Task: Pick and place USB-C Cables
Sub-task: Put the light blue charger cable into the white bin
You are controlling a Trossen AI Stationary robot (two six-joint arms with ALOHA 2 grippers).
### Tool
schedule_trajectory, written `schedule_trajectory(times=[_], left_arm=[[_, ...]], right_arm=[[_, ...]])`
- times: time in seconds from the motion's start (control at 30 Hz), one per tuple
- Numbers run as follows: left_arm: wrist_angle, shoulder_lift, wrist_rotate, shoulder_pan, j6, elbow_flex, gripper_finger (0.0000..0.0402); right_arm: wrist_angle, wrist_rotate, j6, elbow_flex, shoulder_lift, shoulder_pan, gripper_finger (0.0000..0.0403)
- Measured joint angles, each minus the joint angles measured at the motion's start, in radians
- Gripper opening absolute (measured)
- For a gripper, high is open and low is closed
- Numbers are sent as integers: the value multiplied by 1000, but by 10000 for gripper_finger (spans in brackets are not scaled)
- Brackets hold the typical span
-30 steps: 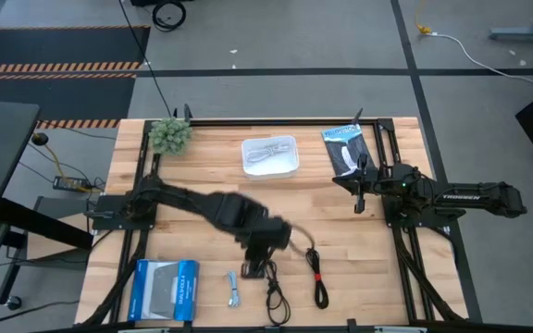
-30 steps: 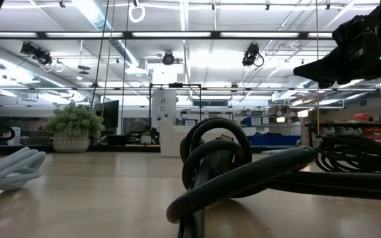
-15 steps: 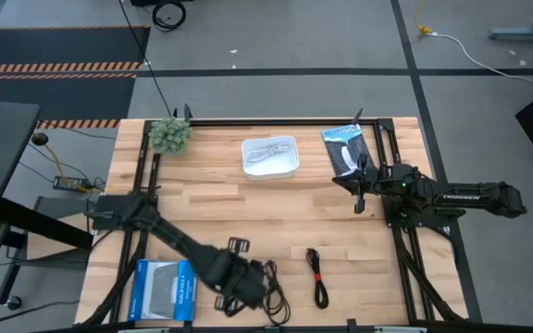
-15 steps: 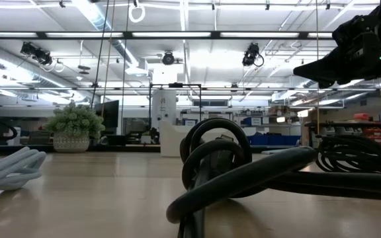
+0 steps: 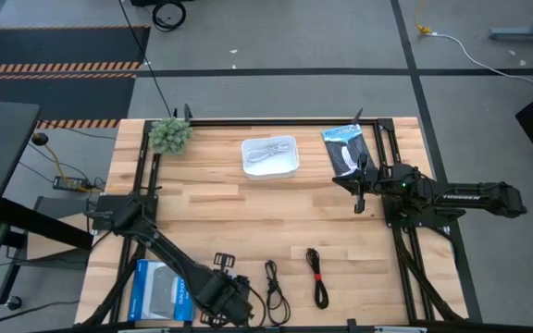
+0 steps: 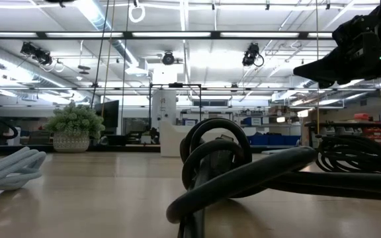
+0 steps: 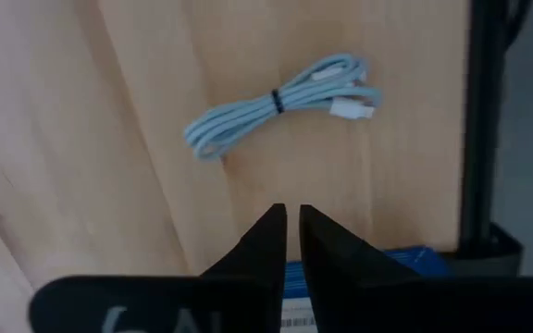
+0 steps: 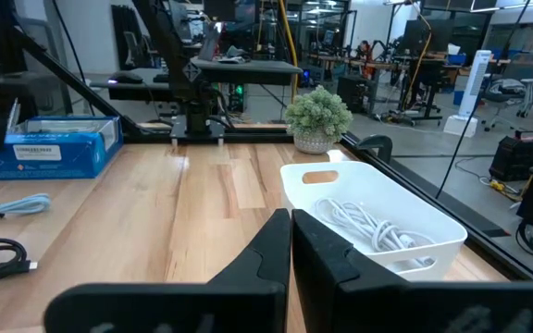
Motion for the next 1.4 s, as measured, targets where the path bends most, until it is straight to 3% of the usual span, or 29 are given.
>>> schedule_trajectory(times=[0.27,0.4,0.5,0.63,0.83,1.1,1.4], left_arm=[[224,-138,34,0,-142,-241,9],[335,-201,32,1,-316,-358,9],[372,-215,33,10,-549,-415,20],[383,-210,31,21,-836,-439,48],[424,-208,-12,31,-1089,-441,124],[543,-169,-25,27,-1259,-441,228],[547,-123,-54,29,-1359,-446,247]], right_arm=[[0,0,0,0,0,0,20],[0,0,0,0,0,0,20],[0,0,0,0,0,0,20],[0,0,0,0,0,0,20],[0,0,0,0,0,0,20],[0,0,0,0,0,0,20],[0,0,0,0,0,0,20]])
